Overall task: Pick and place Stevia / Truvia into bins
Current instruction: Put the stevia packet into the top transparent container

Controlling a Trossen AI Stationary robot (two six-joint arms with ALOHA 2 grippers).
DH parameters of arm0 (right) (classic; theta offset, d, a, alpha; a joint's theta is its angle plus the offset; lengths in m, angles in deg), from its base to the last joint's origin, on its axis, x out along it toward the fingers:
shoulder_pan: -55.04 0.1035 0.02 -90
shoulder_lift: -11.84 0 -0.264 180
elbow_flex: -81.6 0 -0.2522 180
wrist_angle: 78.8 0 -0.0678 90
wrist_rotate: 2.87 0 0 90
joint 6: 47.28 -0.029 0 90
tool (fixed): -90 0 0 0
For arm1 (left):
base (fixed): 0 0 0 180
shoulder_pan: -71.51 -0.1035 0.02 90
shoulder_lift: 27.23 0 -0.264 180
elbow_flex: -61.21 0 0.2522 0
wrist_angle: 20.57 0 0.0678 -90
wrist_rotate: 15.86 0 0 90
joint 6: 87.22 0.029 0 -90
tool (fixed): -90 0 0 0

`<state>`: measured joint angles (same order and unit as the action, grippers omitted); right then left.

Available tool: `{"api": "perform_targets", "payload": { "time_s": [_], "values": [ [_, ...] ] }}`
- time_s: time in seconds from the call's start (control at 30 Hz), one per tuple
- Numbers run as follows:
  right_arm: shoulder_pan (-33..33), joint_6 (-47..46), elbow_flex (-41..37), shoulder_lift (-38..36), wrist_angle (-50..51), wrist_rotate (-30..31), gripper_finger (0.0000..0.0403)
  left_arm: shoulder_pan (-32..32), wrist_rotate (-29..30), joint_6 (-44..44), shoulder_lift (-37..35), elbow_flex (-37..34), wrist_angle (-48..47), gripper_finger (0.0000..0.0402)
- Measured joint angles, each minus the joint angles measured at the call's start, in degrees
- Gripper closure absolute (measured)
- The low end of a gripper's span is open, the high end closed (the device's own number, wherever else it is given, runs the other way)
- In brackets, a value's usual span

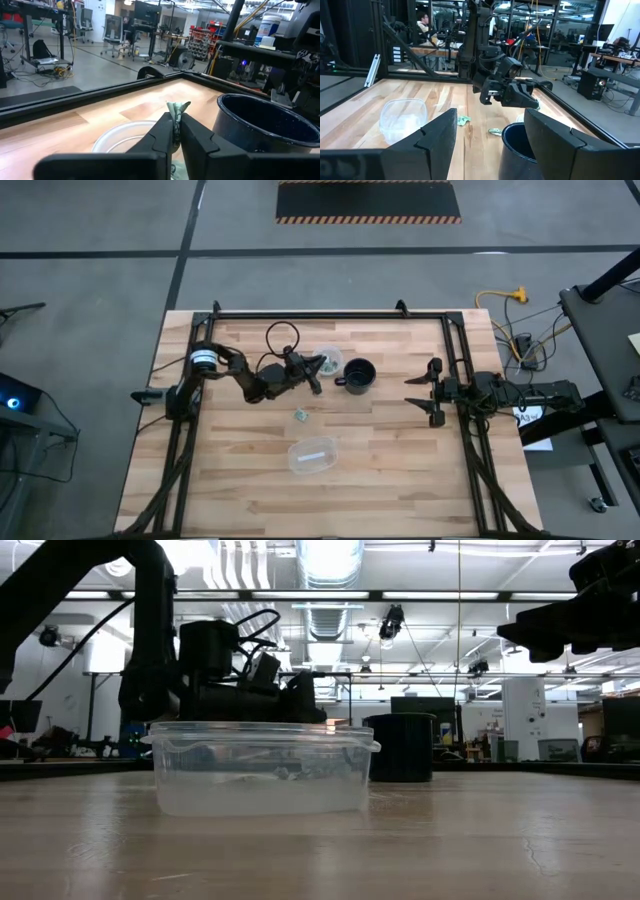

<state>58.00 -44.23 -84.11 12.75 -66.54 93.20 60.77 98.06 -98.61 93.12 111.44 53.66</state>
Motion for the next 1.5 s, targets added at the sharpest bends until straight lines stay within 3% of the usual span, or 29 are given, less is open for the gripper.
{"api": "perform_targets", "payload": {
  "time_s": [0.5, 0.93, 1.03, 1.3, 1.5],
  "values": [
    [0.0, 0.0, 0.0, 0.0, -0.02, 0.0, 0.0181, 0.0, -1.44, 0.01, -0.15, 0.0, 0.0, 0.0292],
    [0.01, 0.0, 0.0, 0.0, 0.0, 0.0, 0.0181, 0.0, -2.97, 0.34, -3.27, -0.16, -2.85, 0.028],
    [0.0, 0.0, 0.0, 0.0, -0.02, 0.0, 0.0181, -0.02, -4.51, 0.78, -7.15, -0.17, -9.98, 0.028],
    [0.0, 0.0, 0.0, -0.02, -0.02, 0.0, 0.0181, 0.0, -5.69, 7.78, -22.26, 0.88, -40.46, 0.028],
    [0.02, 0.0, 0.0, -0.02, -0.02, -0.01, 0.0181, 0.09, -6.71, 7.38, -31.49, 0.79, -53.72, 0.028]
  ]
}}
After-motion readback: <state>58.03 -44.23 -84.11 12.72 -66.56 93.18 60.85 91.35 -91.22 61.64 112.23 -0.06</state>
